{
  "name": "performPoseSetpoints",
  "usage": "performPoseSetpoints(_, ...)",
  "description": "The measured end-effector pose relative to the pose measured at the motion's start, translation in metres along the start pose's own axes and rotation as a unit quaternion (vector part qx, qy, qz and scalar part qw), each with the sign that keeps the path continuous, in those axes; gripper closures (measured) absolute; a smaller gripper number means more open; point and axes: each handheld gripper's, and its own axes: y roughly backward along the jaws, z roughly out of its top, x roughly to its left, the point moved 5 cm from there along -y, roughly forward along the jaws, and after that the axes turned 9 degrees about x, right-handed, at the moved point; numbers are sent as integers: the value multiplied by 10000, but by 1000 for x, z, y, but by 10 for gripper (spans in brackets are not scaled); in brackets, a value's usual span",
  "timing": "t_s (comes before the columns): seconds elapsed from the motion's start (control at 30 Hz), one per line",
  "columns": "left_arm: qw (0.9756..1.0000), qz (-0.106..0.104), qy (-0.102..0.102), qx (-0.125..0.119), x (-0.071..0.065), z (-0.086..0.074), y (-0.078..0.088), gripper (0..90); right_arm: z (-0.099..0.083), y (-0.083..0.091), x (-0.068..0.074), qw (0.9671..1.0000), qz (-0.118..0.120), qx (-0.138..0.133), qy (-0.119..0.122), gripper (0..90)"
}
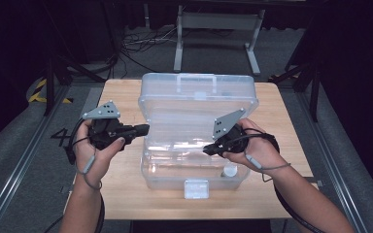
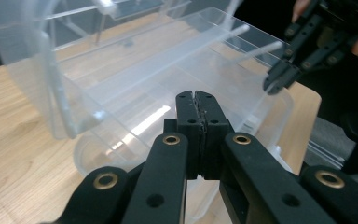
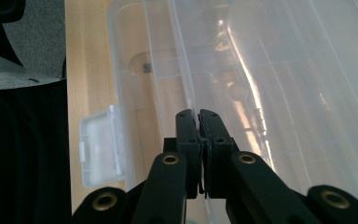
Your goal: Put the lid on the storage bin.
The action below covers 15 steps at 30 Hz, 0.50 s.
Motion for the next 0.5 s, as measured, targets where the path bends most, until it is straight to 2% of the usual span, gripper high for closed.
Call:
performPoseSetpoints(0.13,9999,145,56,-6,2,0,-1,897,-1,-1,3,10000,-31,4,13,874)
performPoseSetpoints(0.23,9994,331,88,35,3,0,-4,897,-2,-2,5,10000,-53,21,25,870)
performPoseSetpoints(0.4,9990,416,149,64,4,-1,-7,898,-4,-3,9,9999,-115,27,15,844)
performPoseSetpoints(0.47,9988,450,202,47,5,-1,-7,899,-4,2,15,9996,-253,-104,22,797)
performPoseSetpoints(0.5,9989,418,201,119,5,-2,-7,899,-4,5,17,9992,-362,-155,15,794)
